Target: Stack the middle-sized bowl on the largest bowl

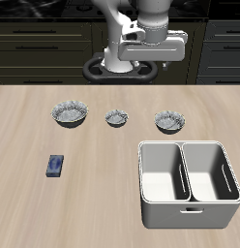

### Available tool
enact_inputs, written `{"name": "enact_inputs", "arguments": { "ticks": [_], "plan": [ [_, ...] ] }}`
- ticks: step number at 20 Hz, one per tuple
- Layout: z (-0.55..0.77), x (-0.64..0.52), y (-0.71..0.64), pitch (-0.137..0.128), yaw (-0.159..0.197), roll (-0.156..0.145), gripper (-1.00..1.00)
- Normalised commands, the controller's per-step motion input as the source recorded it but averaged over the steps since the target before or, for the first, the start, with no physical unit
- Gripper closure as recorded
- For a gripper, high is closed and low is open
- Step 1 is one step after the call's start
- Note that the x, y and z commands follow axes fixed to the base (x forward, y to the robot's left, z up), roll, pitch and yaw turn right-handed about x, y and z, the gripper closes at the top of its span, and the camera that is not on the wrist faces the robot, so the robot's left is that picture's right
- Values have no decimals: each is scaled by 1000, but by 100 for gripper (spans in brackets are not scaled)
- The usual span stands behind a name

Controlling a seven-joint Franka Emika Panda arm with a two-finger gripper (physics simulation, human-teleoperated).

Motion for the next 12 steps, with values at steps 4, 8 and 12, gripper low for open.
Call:
{"name": "enact_inputs", "arguments": {
  "ticks": [4,8,12],
  "plan": [
    [37,46,219,1,-27,16,-100],
    [14,3,292,8,-30,-31,-100],
    [-117,15,342,-1,42,-13,-100]
  ]
}}
